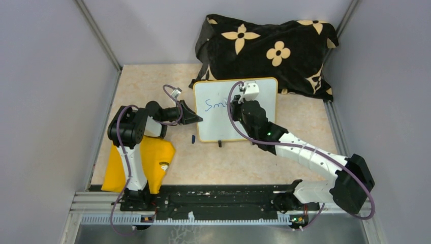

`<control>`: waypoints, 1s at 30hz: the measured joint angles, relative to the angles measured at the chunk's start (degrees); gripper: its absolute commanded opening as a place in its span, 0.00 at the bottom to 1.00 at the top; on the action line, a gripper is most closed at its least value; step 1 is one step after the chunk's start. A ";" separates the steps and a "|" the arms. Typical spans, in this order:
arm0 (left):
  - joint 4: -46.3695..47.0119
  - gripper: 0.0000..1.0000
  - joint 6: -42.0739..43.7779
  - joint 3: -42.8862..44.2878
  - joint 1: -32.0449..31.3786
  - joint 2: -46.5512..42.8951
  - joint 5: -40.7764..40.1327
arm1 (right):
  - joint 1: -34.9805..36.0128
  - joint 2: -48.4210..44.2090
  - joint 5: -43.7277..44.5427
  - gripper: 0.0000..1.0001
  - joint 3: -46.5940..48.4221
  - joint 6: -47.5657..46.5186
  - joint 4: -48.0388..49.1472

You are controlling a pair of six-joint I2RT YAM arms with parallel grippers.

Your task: Write a sentence on the whiteboard

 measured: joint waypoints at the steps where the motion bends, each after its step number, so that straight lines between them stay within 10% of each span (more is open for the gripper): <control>1: 0.00 0.00 0.00 0.00 0.00 0.00 0.00 | 0.00 0.26 0.17 0.00 0.00 0.00 0.02; 30: 0.00 0.00 0.00 0.00 0.00 0.00 0.00 | 0.00 1.36 2.60 0.00 0.00 0.04 1.14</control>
